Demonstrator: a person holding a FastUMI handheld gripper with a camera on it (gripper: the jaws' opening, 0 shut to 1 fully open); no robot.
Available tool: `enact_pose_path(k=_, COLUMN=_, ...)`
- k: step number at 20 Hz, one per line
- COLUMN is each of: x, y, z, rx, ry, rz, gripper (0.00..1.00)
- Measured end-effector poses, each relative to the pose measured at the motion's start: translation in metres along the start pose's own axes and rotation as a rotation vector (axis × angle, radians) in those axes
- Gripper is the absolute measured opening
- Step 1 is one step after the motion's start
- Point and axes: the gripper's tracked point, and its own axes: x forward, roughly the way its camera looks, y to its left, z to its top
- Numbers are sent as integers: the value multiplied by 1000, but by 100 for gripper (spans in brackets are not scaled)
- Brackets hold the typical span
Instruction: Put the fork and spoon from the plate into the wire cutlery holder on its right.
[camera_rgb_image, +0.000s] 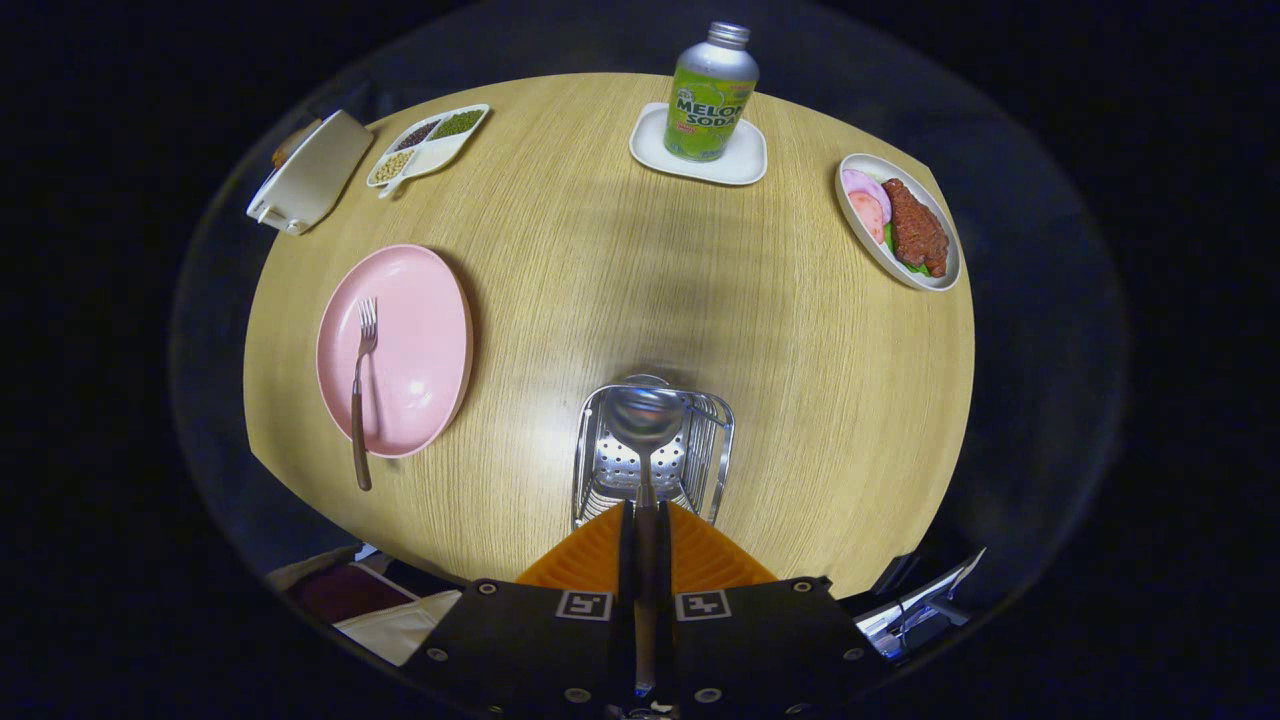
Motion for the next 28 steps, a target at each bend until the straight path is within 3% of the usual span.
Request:
enact_pose_path(k=5, x=-6, y=9, z=0, rx=-4, ry=-12, rz=25, gripper=11)
enact_pose_path(k=7, x=-11, y=15, z=-2, rx=-9, ry=-18, rz=38, gripper=25)
enact_pose_path(k=8, x=-14, y=17, z=-2, rx=-8, ry=-27, rz=39, gripper=37)
enact_pose_path(k=9, x=-14, y=20, z=-1, rx=-7, ry=-38, rz=42, gripper=38)
enact_pose_path(k=13, x=-27, y=27, z=5, rx=6, ry=-105, rz=46, gripper=60)
enact_pose_path(k=18, x=-44, y=43, z=12, rx=40, ry=-211, rz=54, gripper=95)
enact_pose_path(k=28, x=-63, y=122, z=42, rx=11, ry=-503, rz=98, gripper=99)
